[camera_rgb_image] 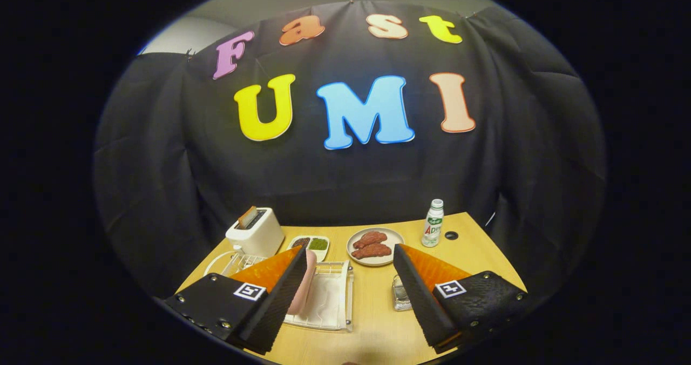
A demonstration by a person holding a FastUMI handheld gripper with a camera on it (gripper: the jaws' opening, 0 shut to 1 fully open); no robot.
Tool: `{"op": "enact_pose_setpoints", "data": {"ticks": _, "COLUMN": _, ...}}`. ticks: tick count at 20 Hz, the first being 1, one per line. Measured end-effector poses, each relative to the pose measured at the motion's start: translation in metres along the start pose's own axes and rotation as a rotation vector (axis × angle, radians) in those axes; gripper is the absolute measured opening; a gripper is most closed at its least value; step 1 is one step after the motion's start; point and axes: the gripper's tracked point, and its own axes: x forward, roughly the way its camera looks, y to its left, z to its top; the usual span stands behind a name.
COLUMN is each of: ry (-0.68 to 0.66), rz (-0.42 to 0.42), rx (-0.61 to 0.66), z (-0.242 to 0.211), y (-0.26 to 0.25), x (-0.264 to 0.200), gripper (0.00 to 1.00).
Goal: Take the plate from the dish rack, then take the spoon from the basket and place it into the plate.
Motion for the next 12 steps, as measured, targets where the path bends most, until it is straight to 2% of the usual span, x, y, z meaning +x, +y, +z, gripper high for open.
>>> {"op": "enact_pose_setpoints", "data": {"ticks": 4, "ry": 0.185, "rz": 0.082, "rx": -0.043, "z": -0.018, "y": 0.035, "x": 0.031, "gripper": 0.99}}
{"op": "enact_pose_setpoints", "data": {"ticks": 8, "ry": 0.373, "rz": 0.104, "rx": -0.082, "z": -0.035, "y": 0.053, "x": 0.062, "gripper": 0.99}}
{"op": "enact_pose_setpoints", "data": {"ticks": 10, "ry": 0.489, "rz": 0.115, "rx": -0.061, "z": -0.045, "y": 0.061, "x": 0.075, "gripper": 0.99}}
{"op": "enact_pose_setpoints", "data": {"ticks": 12, "ry": 0.555, "rz": 0.097, "rx": -0.077, "z": -0.048, "y": 0.061, "x": 0.09, "gripper": 0.99}}
